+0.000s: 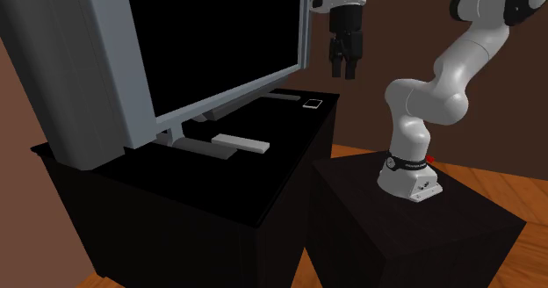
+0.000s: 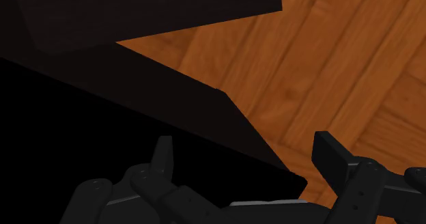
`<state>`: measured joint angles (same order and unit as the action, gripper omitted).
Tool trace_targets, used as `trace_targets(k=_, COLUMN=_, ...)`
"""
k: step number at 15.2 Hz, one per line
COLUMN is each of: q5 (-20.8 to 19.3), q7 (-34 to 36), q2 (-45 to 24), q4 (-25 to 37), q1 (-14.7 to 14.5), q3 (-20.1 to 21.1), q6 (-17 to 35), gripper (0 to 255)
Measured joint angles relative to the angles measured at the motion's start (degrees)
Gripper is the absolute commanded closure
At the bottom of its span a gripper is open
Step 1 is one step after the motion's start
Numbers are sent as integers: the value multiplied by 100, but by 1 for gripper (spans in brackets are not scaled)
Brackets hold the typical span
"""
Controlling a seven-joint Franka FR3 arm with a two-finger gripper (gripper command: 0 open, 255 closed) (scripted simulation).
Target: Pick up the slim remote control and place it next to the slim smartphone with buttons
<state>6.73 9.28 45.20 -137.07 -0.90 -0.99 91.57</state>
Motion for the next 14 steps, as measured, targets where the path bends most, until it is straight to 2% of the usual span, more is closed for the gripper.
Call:
trace_targets(k=3, q5=-45, q7=-6, q2=-202, q4=-1, q1=45, q3=-22, q6=195, gripper=0)
trace_targets(k=14, q5=-393, q7=13, q2=-2012, q4=102, q1=417, q3=-247, q6=1891, gripper=0)
